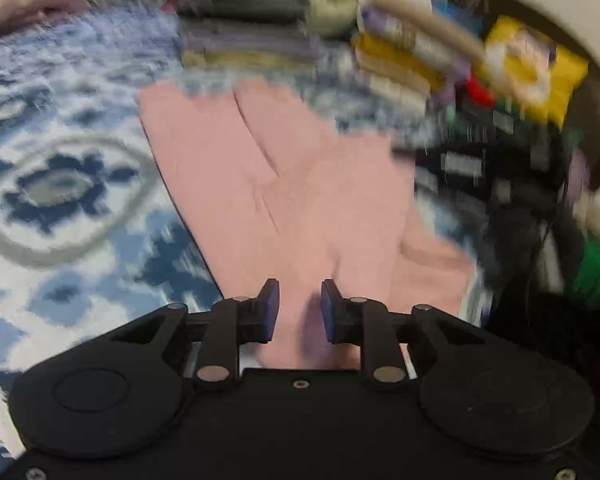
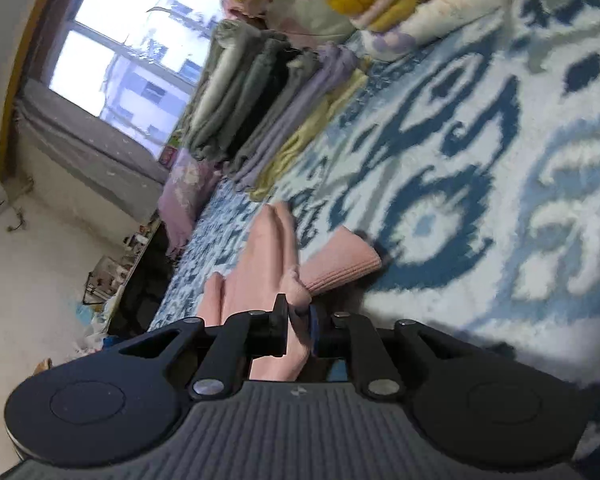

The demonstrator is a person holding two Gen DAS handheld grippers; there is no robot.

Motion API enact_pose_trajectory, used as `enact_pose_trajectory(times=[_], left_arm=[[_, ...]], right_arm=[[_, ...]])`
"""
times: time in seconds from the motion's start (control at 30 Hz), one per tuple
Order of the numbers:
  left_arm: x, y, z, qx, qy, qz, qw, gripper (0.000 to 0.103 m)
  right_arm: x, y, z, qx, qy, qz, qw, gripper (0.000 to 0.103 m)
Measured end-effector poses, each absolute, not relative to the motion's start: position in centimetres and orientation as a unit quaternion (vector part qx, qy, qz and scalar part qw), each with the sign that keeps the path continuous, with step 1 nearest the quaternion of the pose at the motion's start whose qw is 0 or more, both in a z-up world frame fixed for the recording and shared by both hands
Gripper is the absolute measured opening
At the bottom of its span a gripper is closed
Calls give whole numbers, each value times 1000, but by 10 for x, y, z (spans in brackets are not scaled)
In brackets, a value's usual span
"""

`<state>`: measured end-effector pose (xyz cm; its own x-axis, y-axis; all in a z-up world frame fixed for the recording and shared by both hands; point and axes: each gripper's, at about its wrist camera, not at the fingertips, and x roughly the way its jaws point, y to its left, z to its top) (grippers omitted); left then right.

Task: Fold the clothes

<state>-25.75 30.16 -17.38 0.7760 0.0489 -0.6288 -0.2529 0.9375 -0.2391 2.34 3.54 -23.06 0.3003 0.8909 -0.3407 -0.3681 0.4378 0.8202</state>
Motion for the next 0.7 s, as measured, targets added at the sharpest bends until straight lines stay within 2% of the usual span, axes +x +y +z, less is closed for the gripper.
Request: enact_pose_trajectory(times=[0.13, 0.2, 0.3, 0.37, 0.53, 0.63, 0.7], left_arm=[[-256, 307, -172, -152, 308, 109, 933, 20], [-236, 317, -167, -132, 306, 149, 931, 20], [-202, 335, -159, -123, 298, 169, 931, 20], [-176, 351, -158, -118, 305, 175, 929, 20], [-130, 384, -166, -127, 313, 206, 918, 20], [-104, 396, -189, -117, 358, 185, 907, 21], [-110, 394, -178, -109, 354, 181, 911, 21]], right_arm=[[23, 30, -232, 325, 416, 413, 742, 23], [24, 31, -235, 324, 418, 409, 744, 23], [24, 34, -237, 313, 418, 410, 748, 22], [22, 35, -235, 302, 413, 415, 753, 13], [18, 36, -233, 280, 411, 414, 762, 12], [21, 37, -236, 284, 419, 408, 760, 12], [22, 36, -236, 293, 421, 406, 757, 13]])
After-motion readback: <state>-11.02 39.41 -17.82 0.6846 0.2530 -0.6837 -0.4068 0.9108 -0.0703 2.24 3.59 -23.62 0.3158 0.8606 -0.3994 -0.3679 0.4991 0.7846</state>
